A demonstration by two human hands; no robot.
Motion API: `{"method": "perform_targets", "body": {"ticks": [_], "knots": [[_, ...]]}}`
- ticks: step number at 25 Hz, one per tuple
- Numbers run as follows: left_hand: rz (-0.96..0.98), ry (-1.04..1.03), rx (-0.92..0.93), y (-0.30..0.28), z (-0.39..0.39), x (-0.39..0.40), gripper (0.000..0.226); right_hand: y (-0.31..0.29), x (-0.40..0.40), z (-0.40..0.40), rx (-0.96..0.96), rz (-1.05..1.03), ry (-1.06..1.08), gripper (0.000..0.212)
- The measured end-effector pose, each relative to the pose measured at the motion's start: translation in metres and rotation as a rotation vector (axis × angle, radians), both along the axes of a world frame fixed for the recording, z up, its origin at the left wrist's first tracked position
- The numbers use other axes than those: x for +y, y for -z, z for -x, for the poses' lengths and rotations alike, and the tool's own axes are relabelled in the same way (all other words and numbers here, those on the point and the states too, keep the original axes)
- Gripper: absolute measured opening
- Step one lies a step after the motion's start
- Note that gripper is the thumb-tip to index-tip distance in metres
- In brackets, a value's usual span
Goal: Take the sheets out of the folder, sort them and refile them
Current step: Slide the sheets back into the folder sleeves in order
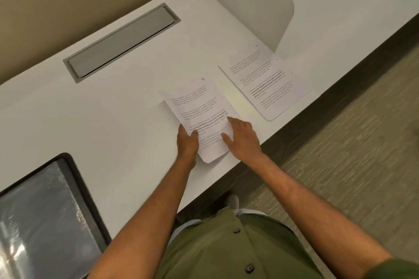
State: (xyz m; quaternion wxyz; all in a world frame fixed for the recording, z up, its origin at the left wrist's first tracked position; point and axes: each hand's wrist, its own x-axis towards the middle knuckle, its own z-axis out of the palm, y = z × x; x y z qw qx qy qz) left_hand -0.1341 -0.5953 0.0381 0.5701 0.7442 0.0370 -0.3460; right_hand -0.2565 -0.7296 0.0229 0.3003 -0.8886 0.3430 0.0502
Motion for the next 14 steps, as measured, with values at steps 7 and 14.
{"method": "perform_targets", "body": {"ticks": [7,14], "knots": [[0.037,-0.023,0.047,-0.012,-0.013,0.039,0.034,-0.015,-0.008,-0.012,-0.138,-0.202,0.151,0.066],[0.049,-0.090,0.010,-0.031,-0.027,0.131,0.030,-0.038,0.040,-0.064,-0.281,-0.734,0.360,0.048]]}}
